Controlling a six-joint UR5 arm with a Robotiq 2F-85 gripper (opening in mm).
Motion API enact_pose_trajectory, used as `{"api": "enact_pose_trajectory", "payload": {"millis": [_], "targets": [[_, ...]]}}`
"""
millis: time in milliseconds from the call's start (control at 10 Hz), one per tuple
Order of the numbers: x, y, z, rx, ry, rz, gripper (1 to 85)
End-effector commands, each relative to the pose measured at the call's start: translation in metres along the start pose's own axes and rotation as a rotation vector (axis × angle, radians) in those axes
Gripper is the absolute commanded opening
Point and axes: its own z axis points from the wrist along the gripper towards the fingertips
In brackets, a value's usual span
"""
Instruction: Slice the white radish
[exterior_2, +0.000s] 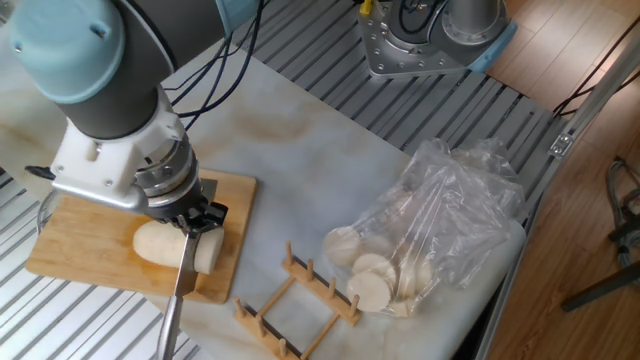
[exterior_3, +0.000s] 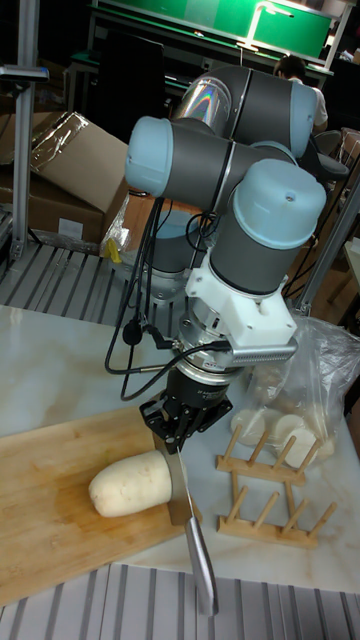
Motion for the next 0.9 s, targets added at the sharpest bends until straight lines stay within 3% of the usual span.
{"api": "enact_pose_trajectory", "payload": {"millis": [0, 200, 500, 600, 800], "targets": [[0.002, 0.003, -0.003, -0.004, -0.001, -0.001, 1.3], [0.001, 0.005, 0.000, -0.018, -0.012, -0.004, 1.3], [-0.017, 0.004, 0.001, -0.022, -0.103, -0.017, 1.3], [-0.015, 0.002, -0.004, -0.024, -0.109, -0.033, 1.3], [-0.004, 0.000, 0.000, -0.029, -0.088, -0.038, 1.3]]}}
